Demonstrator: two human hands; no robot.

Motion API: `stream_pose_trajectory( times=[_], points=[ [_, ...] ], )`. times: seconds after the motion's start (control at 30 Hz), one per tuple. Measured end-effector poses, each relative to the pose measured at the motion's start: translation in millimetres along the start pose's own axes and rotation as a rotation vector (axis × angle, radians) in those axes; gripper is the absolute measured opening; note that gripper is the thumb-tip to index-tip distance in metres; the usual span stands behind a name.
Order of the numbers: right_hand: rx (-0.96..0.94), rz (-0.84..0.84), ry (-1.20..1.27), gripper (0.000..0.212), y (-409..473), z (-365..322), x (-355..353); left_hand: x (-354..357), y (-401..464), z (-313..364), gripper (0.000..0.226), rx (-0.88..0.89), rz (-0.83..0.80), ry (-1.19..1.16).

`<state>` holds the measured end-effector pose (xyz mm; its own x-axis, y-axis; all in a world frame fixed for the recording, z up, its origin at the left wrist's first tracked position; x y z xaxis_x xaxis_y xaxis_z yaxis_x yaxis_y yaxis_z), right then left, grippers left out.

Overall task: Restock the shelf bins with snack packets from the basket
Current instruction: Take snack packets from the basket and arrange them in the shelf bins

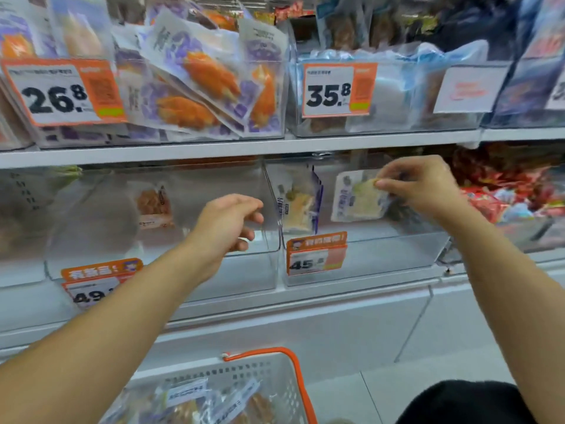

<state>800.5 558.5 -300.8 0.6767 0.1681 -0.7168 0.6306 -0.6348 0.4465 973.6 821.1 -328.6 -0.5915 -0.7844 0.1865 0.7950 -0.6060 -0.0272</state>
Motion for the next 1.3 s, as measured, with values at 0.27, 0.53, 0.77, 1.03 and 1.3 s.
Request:
stream_pose_trajectory(
  times=[0.27,0.53,0.77,1.03,1.3],
  points=[
    [0.211,-0.279,0.041,0.017,31.1,-14.3,106.2,14.6,14.5,-12.0,0.014,0.027,0.02,0.181],
    [0.296,-0.221,0.188,0.034,36.5,-18.1,134.8,0.7,11.4,-8.6,0.01,0.04,0.035,0.164],
    [0.375,-0.238,0.341,0.03,27.5,-21.7,133.1,-0.3,9.4,-8.7,0.01,0.038,0.032,0.165],
    [0.341,-0.253,0.31,0.031,24.8,-20.6,129.6,-2.4,6.9,-8.9,0.01,0.037,0.036,0.165],
    [0.425,-0.203,0.318,0.035,26.6,-13.5,124.6,-5.3,6.8,-9.1,0.011,0.038,0.038,0.19]
  ],
)
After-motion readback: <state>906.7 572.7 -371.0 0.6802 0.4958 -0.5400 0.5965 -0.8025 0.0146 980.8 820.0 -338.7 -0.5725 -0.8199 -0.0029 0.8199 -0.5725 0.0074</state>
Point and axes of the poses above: each hand's wrist, its own y-axis towards the middle knuckle, its own x-axis out of the palm, z = x × y, the point moved 1 cm from there along y, towards the middle knuckle, and after that the axes turned 15 degrees about -y, right-handed, at the moved point
